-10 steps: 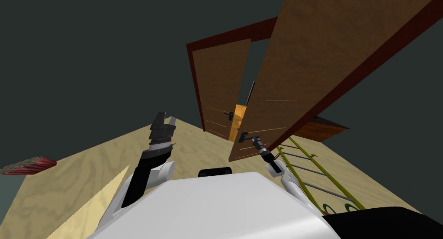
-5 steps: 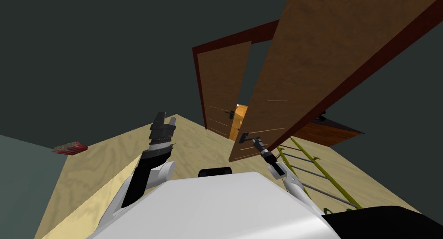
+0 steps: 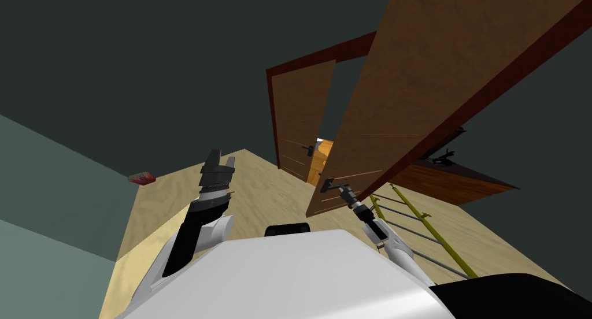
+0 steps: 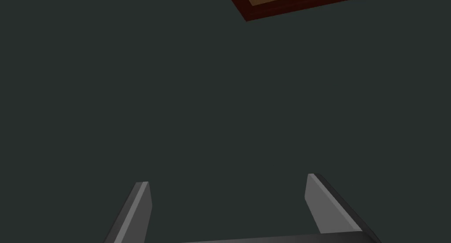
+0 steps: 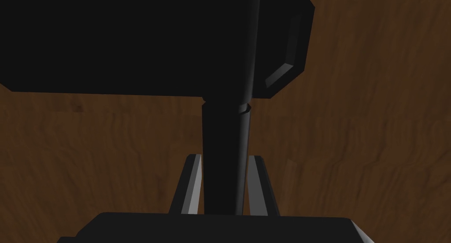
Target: Pull the door open
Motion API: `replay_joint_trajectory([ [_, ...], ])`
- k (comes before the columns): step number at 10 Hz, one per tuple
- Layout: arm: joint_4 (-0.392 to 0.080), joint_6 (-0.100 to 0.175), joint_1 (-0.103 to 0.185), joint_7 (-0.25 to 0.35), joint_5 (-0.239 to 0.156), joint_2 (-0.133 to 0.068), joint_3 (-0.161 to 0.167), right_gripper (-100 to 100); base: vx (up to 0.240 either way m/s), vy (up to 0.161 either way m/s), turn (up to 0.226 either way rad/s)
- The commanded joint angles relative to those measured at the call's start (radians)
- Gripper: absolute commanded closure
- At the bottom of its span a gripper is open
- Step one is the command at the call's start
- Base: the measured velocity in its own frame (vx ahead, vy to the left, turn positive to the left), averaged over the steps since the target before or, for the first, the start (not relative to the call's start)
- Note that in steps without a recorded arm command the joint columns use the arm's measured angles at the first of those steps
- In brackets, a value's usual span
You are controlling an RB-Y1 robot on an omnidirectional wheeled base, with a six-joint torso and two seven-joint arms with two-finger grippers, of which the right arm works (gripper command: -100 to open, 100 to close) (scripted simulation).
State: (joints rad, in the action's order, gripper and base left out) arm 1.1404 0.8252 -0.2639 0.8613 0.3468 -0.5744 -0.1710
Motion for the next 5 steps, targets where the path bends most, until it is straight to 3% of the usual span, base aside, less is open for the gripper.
replay_joint_trajectory([
  [1,-0.007,0.031,-0.008,0.008,0.009,0.001,0.004,100,-0.225,-0.082,0.144],
  [3,-0.015,0.053,-0.014,0.016,0.015,-0.004,0.0,100,-0.173,-0.079,0.088],
  [4,-0.011,0.035,-0.013,0.013,0.011,-0.008,-0.006,100,-0.062,-0.042,0.007],
  [5,-0.025,0.059,-0.019,0.018,0.015,-0.013,-0.007,100,-0.139,-0.084,0.156],
])
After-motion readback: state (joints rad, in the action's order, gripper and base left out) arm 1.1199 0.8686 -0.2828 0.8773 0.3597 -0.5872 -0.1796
